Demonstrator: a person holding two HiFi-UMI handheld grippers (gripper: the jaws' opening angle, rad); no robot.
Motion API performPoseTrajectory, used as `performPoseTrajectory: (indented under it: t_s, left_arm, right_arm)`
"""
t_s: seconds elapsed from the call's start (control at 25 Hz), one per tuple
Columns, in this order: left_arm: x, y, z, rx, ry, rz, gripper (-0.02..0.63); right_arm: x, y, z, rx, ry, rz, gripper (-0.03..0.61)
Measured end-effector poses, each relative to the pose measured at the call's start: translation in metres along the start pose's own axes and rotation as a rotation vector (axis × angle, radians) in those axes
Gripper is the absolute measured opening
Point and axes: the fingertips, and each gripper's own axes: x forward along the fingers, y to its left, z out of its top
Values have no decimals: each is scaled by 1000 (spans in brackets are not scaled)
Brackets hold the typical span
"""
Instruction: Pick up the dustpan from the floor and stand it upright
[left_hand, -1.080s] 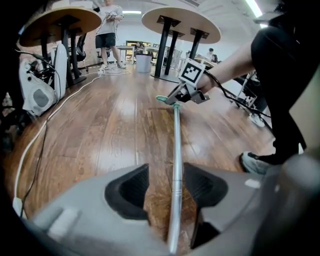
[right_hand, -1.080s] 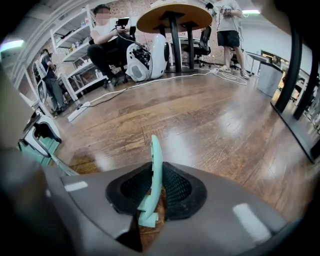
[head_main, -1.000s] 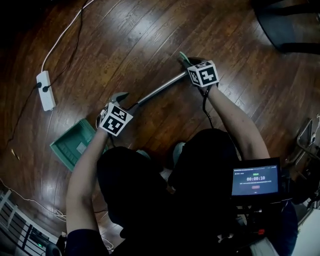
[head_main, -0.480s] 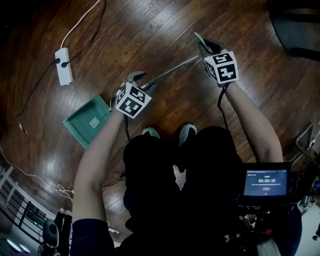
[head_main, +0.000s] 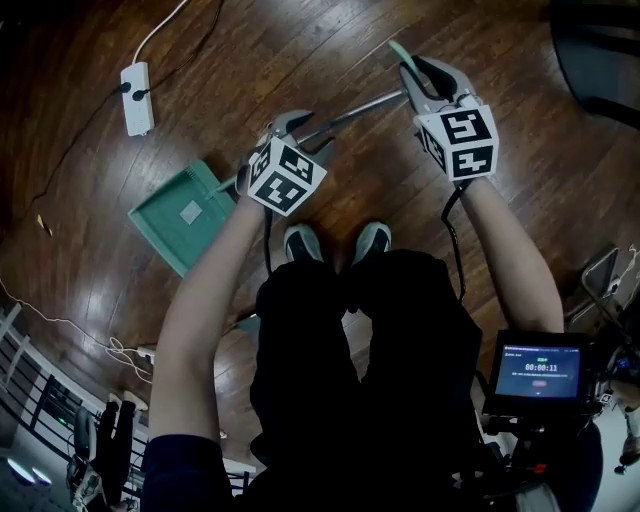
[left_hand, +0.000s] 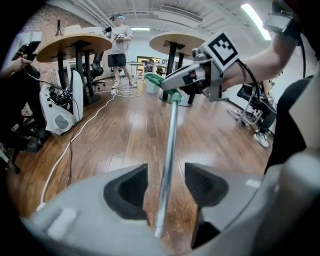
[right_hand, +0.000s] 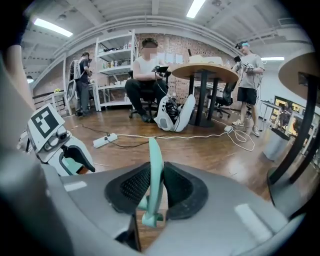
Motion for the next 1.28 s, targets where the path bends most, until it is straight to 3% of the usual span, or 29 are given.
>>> performPoseTrajectory:
  t_s: [0.12, 0.4, 0.64, 1.0, 1.28]
  left_arm:
    - [-30, -3, 0, -33, 19, 37, 232]
    - [-105, -40, 42, -82, 30, 40, 230]
    - [-151, -57, 64, -50, 46, 19, 218]
    - [-206, -81, 127, -26, -11, 40, 202]
    - [-213, -108, 192, 198, -100, 50, 112]
  right_arm:
    - [-24, 23, 32, -23, -19, 20, 87]
    - [-112, 84, 113, -181, -9, 104, 100]
    - [-144, 129, 147, -187, -11, 129, 110]
    - [-218, 155, 233, -386, -52, 38, 112]
    - [-259, 153, 261, -518, -64, -16, 112]
